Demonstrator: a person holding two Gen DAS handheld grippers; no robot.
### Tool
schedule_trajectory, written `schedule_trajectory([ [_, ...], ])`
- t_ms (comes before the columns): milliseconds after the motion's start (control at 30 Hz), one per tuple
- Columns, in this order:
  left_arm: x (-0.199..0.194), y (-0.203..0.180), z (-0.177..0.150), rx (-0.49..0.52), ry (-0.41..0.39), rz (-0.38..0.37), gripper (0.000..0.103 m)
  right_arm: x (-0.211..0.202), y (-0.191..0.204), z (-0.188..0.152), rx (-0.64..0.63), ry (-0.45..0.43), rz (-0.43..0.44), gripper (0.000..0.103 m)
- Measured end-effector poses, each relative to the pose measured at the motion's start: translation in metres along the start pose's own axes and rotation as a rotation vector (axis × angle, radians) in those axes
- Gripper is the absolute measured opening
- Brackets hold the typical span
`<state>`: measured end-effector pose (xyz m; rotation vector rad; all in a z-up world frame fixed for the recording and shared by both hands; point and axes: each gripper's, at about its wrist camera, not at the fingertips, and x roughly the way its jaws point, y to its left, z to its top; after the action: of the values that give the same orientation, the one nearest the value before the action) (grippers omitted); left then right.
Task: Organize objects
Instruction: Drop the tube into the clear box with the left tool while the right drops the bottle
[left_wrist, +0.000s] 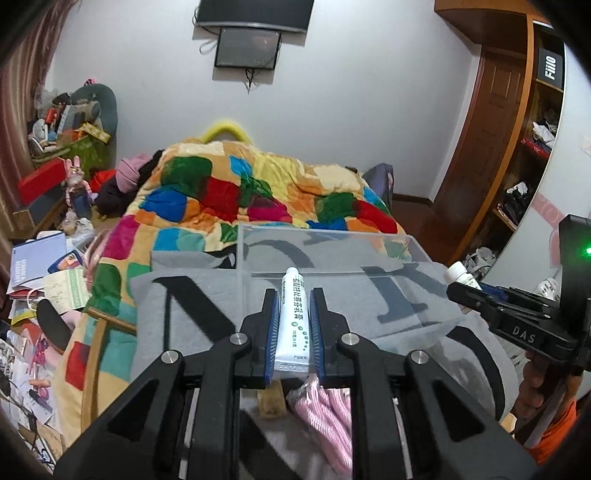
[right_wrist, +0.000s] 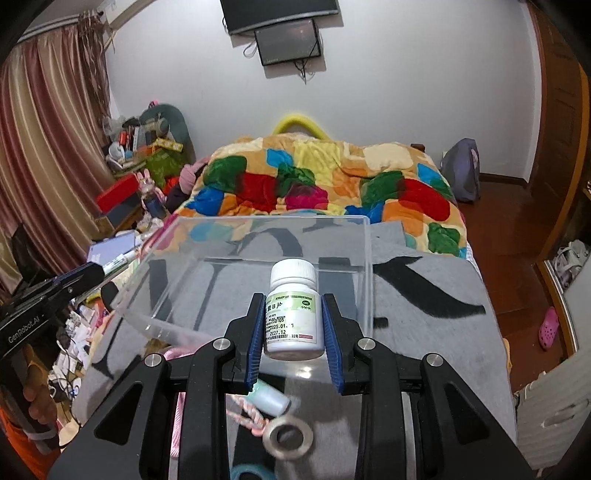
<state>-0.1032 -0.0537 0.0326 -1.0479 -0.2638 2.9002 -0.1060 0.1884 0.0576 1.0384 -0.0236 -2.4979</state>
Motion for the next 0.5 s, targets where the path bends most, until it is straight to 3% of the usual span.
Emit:
schedule_trajectory([
  [267, 0.050, -0.007, -0.003, 0.005, 0.094, 0.004, 0.016, 0.045, 0.007, 0.006, -0.047, 0.104, -0.010, 0.027],
  [500, 0.070, -0.018, -0.012, 0.062, 0.147, 0.021, 0.016, 0.065, 0.021, -0.001, -0.122, 0.148, -0.042, 0.027],
])
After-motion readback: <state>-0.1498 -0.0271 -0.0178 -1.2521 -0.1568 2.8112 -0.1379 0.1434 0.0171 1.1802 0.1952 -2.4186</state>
